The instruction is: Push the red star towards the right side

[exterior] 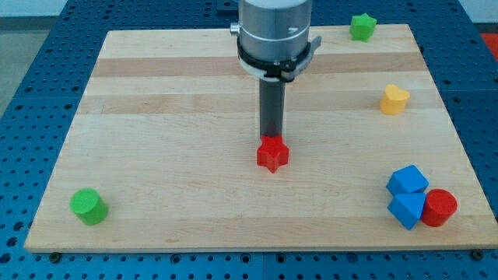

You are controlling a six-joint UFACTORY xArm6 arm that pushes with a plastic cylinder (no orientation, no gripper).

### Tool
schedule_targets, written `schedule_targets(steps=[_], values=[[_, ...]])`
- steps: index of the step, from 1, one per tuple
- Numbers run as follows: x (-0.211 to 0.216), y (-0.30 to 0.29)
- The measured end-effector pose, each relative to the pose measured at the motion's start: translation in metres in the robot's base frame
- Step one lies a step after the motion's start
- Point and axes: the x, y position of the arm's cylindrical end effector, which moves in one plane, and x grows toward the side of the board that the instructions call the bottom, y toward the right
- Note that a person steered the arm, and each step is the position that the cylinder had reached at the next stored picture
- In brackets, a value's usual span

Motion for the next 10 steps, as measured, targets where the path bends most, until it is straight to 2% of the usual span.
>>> schedule_targets(steps=[1, 2, 3, 5, 7, 8, 9, 10], values=[[0.022, 0.000], [0.048, -0.018], [0.055, -0.050], [0.107, -0.050], [0.051, -0.043], [0.046, -0.009], [0.053, -0.004], [0.064, -0.037]])
